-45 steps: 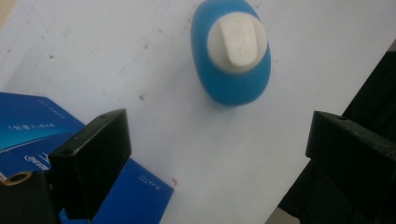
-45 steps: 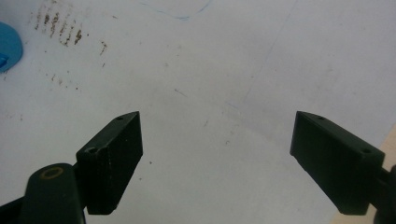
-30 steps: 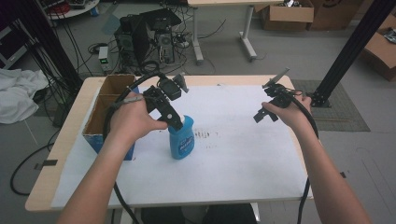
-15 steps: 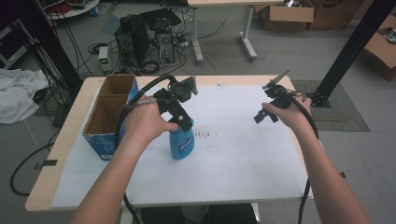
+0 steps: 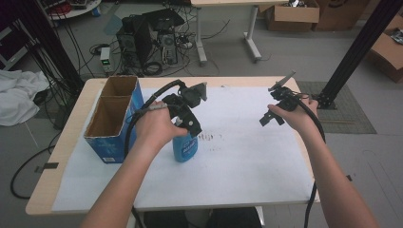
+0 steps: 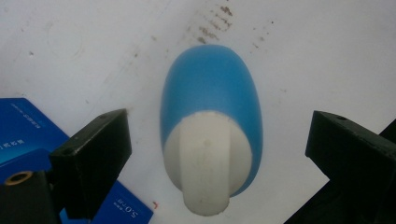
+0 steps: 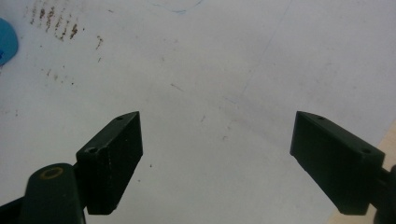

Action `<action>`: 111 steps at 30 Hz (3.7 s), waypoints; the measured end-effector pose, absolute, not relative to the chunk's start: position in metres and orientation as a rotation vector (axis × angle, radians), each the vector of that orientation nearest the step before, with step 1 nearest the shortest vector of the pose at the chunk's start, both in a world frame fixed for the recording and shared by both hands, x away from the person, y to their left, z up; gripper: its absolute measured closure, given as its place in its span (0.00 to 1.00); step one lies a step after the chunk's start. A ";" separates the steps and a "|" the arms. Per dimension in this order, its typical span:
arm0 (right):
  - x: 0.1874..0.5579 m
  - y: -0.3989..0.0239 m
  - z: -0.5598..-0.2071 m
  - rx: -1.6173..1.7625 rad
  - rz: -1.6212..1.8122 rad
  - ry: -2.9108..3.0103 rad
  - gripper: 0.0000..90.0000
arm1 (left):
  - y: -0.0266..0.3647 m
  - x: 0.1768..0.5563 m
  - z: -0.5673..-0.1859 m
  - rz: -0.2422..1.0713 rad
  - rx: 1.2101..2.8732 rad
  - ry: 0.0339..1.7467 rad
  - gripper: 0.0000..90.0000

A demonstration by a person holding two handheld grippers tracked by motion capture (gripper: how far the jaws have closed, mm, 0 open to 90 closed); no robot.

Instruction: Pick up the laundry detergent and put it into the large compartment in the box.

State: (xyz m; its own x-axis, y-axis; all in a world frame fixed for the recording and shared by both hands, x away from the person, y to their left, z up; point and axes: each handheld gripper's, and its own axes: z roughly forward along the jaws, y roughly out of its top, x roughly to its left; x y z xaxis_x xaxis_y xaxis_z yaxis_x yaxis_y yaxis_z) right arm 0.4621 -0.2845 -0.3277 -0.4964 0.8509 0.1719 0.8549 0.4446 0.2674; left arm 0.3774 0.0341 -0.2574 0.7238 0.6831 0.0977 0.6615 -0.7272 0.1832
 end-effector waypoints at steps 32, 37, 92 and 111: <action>0.461 -0.285 -0.334 -1.560 -0.503 -2.661 0.19 | 0.026 0.382 -0.285 0.255 2.836 1.159 0.07; 0.461 -0.284 -0.334 -1.561 -0.504 -2.663 0.19 | 0.027 0.382 -0.287 0.255 2.842 1.162 0.08; 0.461 -0.287 -0.333 -1.564 -0.500 -2.658 0.19 | 0.029 0.386 -0.290 0.233 2.841 1.221 0.39; 0.460 -0.288 -0.333 -1.560 -0.509 -2.659 0.19 | 0.028 0.389 -0.287 0.177 2.859 1.245 0.42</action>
